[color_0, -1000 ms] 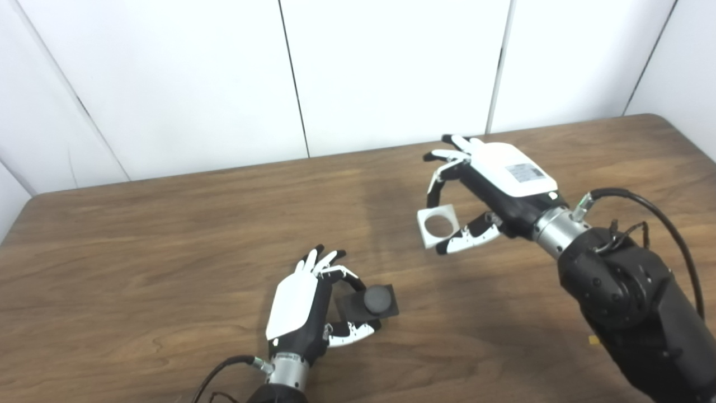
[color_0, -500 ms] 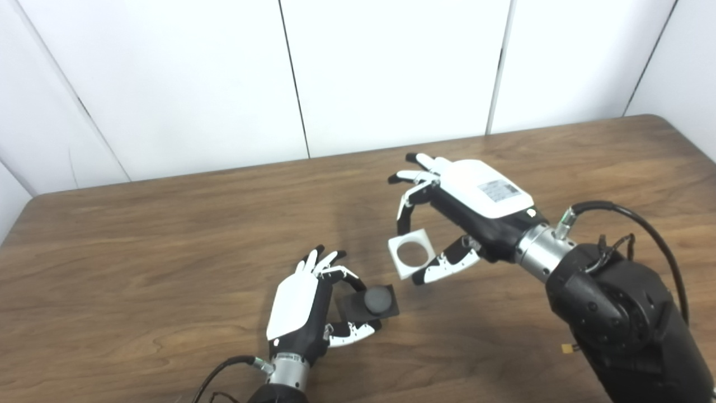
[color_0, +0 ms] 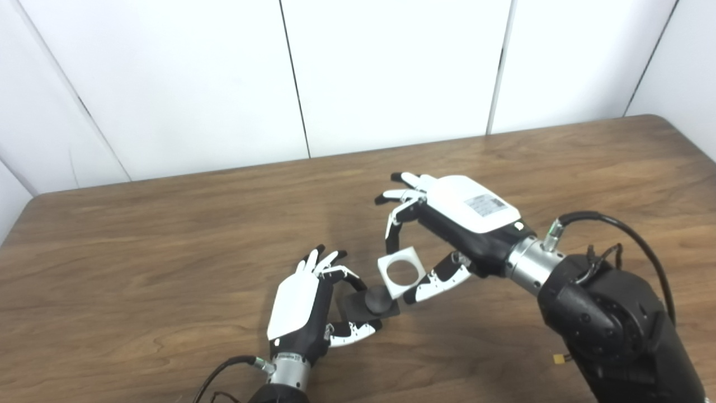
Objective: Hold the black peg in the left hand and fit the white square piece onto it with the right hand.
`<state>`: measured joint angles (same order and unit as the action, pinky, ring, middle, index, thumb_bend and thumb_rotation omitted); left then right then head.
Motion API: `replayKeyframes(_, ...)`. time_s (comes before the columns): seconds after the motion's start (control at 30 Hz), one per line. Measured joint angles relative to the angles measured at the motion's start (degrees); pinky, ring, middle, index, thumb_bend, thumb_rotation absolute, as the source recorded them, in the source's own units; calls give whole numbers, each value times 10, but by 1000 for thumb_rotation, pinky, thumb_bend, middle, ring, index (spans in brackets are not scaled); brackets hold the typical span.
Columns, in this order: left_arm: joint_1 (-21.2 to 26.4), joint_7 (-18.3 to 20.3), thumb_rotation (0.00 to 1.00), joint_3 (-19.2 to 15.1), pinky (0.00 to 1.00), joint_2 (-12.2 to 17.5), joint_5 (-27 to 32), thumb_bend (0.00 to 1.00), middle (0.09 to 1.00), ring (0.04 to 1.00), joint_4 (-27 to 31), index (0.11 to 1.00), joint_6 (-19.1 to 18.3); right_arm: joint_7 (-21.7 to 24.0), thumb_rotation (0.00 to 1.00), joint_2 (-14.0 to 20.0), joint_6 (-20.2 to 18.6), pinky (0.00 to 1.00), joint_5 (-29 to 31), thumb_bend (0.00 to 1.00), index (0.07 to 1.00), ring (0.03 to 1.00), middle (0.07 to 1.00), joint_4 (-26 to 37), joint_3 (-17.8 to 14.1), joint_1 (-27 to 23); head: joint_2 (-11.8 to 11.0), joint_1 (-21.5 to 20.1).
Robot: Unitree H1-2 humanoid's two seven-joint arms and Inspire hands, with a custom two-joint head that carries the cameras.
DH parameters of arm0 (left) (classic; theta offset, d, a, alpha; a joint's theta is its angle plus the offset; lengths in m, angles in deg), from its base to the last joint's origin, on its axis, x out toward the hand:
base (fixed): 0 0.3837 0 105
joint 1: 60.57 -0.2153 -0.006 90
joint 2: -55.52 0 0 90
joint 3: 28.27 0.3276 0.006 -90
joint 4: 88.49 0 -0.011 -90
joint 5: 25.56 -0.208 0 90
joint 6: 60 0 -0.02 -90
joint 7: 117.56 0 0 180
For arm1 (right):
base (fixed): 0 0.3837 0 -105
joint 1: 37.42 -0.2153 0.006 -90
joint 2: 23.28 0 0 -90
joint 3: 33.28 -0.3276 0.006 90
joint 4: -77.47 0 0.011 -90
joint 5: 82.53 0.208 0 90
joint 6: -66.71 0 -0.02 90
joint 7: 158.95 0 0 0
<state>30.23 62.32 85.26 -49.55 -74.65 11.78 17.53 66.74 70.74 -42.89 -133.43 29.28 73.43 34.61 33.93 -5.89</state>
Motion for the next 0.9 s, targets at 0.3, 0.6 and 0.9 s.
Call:
replayKeyframes(0.3,0,0,73,1,1000,0,-1,517,896,1000,0,488,0,-2,158,-6,23,986,-4,523,490,978,877,-24,5,13,1,1)
replayKeyframes(0.6,0,0,73,1,1000,-1,-1,516,893,996,0,488,0,-11,156,-12,48,989,-10,524,490,985,883,-44,6,24,1,2)
replayKeyframes(0.9,0,0,72,1,1000,-2,-1,517,890,991,0,488,-1,-32,154,-23,61,980,-14,524,490,983,877,-64,6,30,1,2)
